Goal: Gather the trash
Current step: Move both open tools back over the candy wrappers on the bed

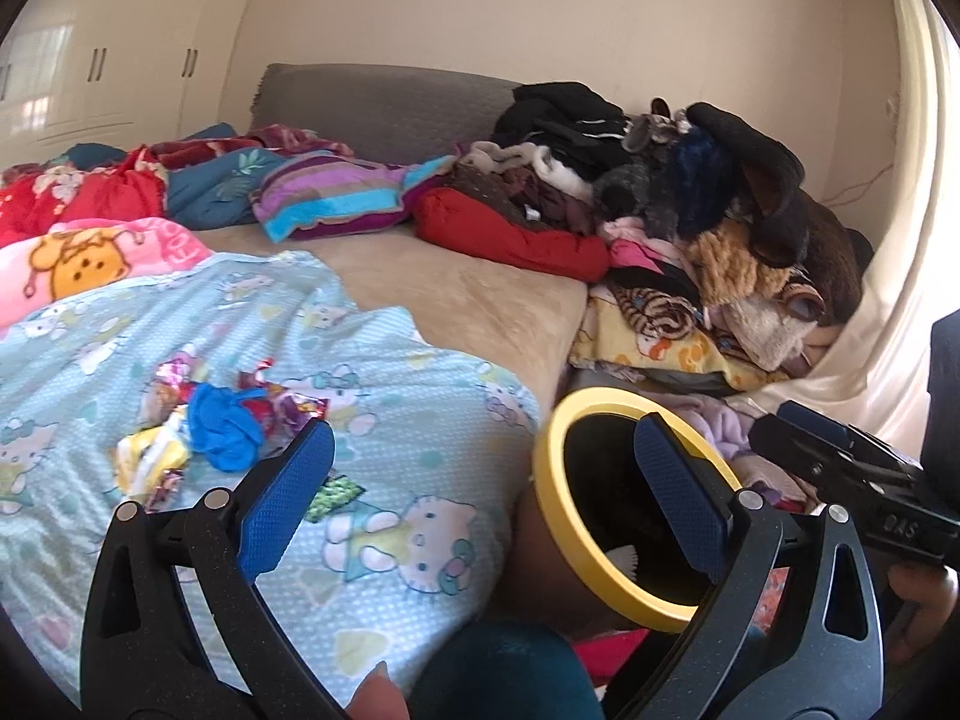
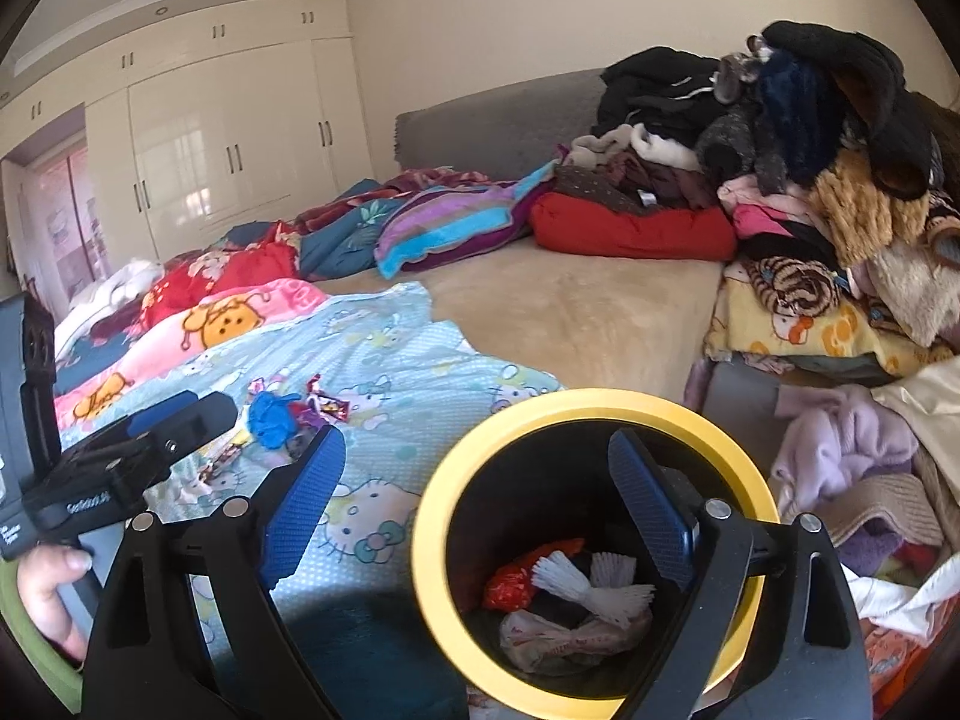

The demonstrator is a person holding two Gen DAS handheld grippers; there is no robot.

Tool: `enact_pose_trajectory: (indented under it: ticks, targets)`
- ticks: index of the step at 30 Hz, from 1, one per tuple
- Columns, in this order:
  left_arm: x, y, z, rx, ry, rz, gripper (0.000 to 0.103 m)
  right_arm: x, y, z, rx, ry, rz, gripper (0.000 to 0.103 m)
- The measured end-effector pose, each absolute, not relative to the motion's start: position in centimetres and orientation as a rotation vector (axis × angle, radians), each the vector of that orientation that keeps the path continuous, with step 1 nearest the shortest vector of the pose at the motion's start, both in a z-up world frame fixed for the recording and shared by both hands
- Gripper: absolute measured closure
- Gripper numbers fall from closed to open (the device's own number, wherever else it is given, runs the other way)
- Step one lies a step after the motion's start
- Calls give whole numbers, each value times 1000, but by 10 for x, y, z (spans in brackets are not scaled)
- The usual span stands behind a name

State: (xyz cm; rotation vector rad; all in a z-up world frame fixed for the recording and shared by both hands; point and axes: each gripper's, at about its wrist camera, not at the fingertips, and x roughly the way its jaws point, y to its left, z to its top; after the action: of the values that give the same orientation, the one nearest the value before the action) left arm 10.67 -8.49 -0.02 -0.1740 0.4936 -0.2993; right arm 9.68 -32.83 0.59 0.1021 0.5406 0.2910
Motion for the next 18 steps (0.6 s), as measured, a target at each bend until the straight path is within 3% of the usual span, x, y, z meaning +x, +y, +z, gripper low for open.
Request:
enact_pose_trajectory:
  ticks: [18]
  targets:
    - [107, -30, 1, -243, 471, -180, 11, 100, -273, 12, 85, 551, 394, 16]
